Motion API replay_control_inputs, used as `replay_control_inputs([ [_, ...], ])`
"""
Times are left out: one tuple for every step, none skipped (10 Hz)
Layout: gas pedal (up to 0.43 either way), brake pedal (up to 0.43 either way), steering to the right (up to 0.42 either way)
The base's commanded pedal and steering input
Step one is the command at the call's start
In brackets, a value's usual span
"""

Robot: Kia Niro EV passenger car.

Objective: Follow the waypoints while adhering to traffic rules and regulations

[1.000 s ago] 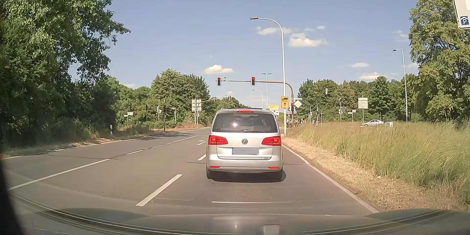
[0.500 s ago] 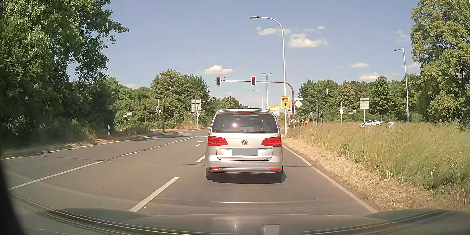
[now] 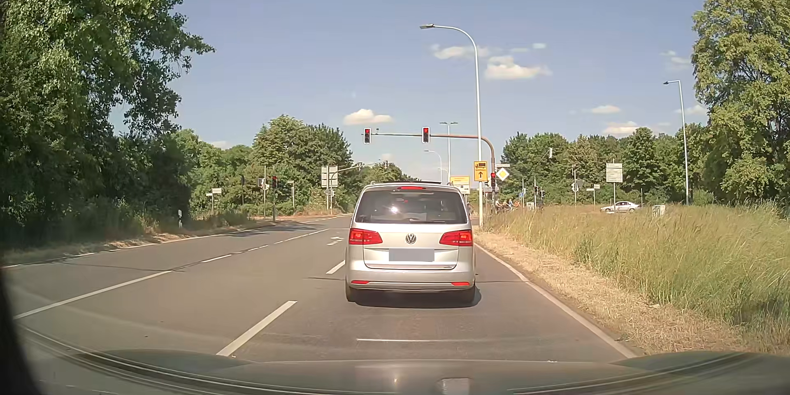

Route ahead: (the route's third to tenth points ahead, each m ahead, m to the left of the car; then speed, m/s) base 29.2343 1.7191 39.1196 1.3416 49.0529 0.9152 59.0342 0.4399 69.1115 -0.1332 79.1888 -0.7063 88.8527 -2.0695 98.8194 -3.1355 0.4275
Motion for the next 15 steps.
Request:
replay_control_inputs([
  [0.000, 0.110, 0.000],
  [0.000, 0.110, 0.001],
  [0.000, 0.110, 0.000],
  [0.000, 0.116, 0.000],
  [0.000, 0.110, 0.001],
  [0.000, 0.110, 0.001],
  [0.000, 0.110, 0.000],
  [0.000, 0.110, 0.000],
  [0.000, 0.110, 0.000],
  [0.000, 0.110, 0.000],
  [0.000, 0.110, 0.000],
  [0.000, 0.110, 0.000],
  [0.000, 0.110, 0.000],
  [0.000, 0.116, 0.000],
  [0.000, 0.116, 0.000],
])
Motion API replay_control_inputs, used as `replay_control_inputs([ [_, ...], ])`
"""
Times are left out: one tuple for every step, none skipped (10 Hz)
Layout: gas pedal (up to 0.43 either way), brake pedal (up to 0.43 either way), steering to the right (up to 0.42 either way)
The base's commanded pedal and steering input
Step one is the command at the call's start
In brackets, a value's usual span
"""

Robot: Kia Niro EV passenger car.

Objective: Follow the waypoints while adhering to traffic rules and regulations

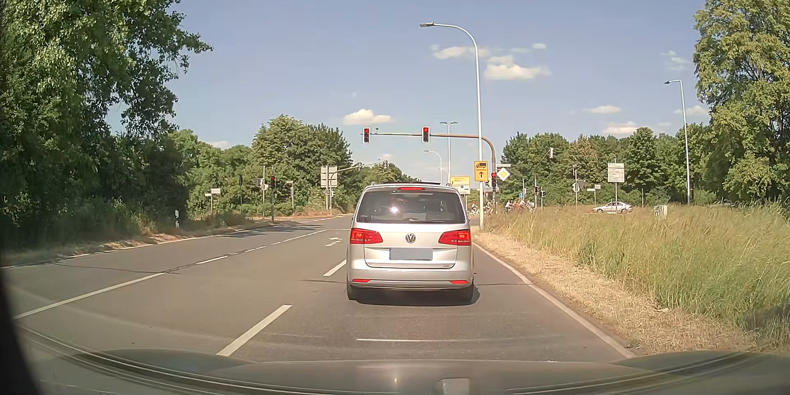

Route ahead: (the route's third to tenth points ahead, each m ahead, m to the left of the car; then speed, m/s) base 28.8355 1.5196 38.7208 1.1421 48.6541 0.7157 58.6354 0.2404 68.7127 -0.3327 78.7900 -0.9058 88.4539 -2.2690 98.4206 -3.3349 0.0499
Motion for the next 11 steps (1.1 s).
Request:
replay_control_inputs([
  [0.000, 0.116, 0.000],
  [0.000, 0.116, 0.000],
  [0.000, 0.116, 0.000],
  [0.000, 0.116, 0.001],
  [0.000, 0.122, 0.000],
  [0.000, 0.116, 0.000],
  [0.000, 0.128, 0.001],
  [0.000, 0.189, 0.000],
  [0.000, 0.262, 0.000],
  [0.000, 0.299, 0.000],
  [0.000, 0.311, 0.000],
])
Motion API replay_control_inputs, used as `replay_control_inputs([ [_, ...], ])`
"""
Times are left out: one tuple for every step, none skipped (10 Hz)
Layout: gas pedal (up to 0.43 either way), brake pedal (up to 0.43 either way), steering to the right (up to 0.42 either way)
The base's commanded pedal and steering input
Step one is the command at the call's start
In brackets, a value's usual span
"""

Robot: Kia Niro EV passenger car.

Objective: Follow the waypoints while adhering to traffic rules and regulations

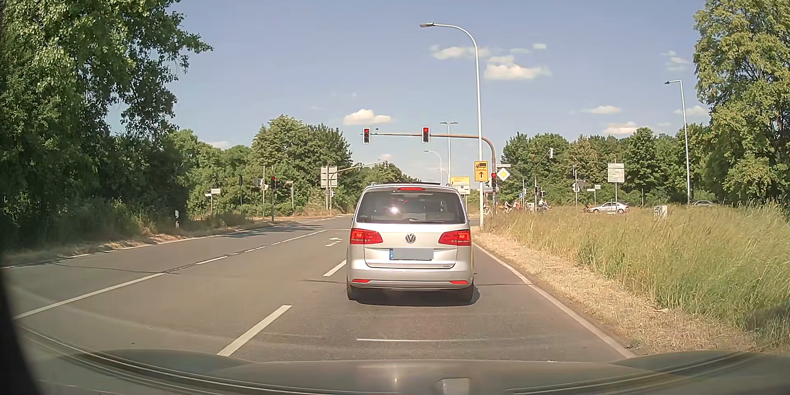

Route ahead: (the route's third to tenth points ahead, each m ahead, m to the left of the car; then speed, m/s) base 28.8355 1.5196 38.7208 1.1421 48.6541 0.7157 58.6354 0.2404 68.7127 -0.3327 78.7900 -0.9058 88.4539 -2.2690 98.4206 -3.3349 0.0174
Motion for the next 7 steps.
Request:
replay_control_inputs([
  [0.000, 0.317, 0.000],
  [0.000, 0.317, 0.001],
  [0.000, 0.311, 0.000],
  [0.000, 0.317, 0.000],
  [0.000, 0.317, 0.001],
  [0.000, 0.317, 0.000],
  [0.000, 0.317, 0.000],
])
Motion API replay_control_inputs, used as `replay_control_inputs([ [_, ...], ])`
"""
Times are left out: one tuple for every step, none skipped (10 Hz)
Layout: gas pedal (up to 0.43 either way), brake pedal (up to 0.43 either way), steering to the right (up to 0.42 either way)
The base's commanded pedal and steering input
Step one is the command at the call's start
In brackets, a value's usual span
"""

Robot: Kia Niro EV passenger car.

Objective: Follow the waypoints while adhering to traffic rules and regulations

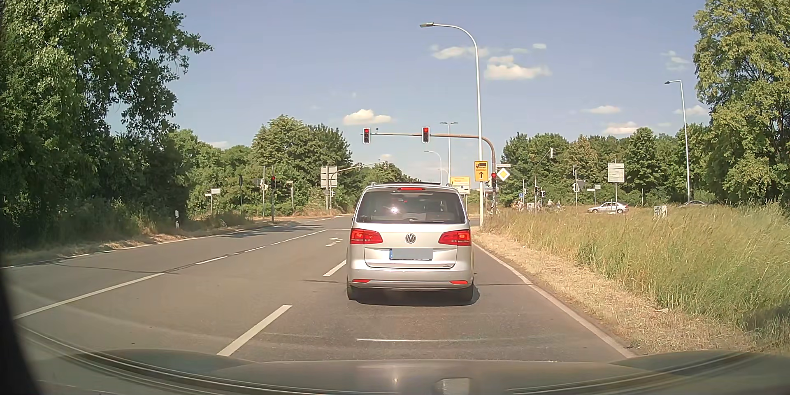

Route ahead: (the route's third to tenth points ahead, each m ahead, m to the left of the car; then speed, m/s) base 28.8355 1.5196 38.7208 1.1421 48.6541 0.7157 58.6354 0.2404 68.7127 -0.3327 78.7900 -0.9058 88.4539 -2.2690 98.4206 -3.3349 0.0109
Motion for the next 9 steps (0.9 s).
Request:
replay_control_inputs([
  [0.000, 0.354, 0.001],
  [0.000, 0.366, 0.001],
  [0.000, 0.378, 0.001],
  [0.000, 0.390, 0.000],
  [0.000, 0.415, 0.001],
  [0.000, 0.415, 0.001],
  [0.000, 0.421, 0.001],
  [0.000, 0.409, 0.001],
  [0.000, 0.384, 0.001],
])
